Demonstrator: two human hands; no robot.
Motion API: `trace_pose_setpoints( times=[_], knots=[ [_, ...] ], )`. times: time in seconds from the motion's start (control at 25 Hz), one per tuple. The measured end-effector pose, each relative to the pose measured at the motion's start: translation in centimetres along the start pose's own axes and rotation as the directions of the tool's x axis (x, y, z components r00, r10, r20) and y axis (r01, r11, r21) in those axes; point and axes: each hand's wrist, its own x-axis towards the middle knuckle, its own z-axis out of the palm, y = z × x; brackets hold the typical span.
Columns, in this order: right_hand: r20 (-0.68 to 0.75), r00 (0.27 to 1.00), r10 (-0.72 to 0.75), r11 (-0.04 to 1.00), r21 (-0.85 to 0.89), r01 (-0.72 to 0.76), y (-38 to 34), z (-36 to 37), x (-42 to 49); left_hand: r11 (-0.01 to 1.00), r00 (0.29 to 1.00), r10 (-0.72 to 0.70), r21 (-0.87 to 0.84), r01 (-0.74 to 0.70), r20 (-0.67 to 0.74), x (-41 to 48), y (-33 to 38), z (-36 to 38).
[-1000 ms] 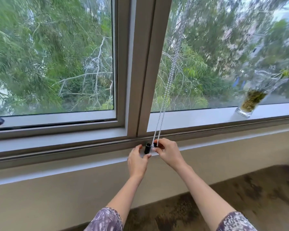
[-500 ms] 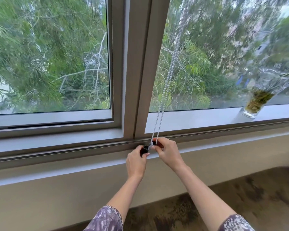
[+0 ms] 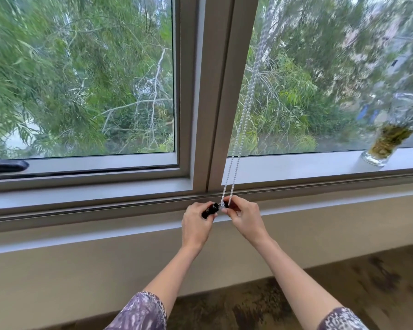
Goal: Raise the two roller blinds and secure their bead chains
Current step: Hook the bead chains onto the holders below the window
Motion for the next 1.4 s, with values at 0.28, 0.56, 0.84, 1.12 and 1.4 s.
trace_pose_setpoints(
  times=[0.28,0.56,0.84,1.12,1.4],
  knots=[
    [0.012,0.999,-0.037,0.999,0.028,0.036,-1.9,1.4,-1.1,0.996,0.998,0.068,0.059,-0.069,0.016,-1.0,-0.5,-2.4],
    [-0.016,1.0,0.001,0.997,0.08,0.001,-3.3,2.9,-2.5,0.985,0.994,0.096,0.138,-0.102,0.051,-2.0,-1.0,-4.7],
    [-0.006,1.0,0.03,0.993,0.118,-0.029,-4.3,3.3,-3.7,0.965,0.986,0.132,0.213,-0.152,0.104,-2.8,-1.0,-6.1],
    [0.0,1.0,0.025,0.993,0.113,-0.025,-5.5,3.9,-4.5,0.929,0.975,0.167,0.308,-0.206,0.149,-3.4,-0.8,-7.0],
    [0.013,1.0,-0.01,1.0,-0.012,0.01,-6.4,4.1,-4.6,0.936,0.983,0.153,0.305,-0.178,0.103,-3.9,-1.3,-7.4]
  ],
)
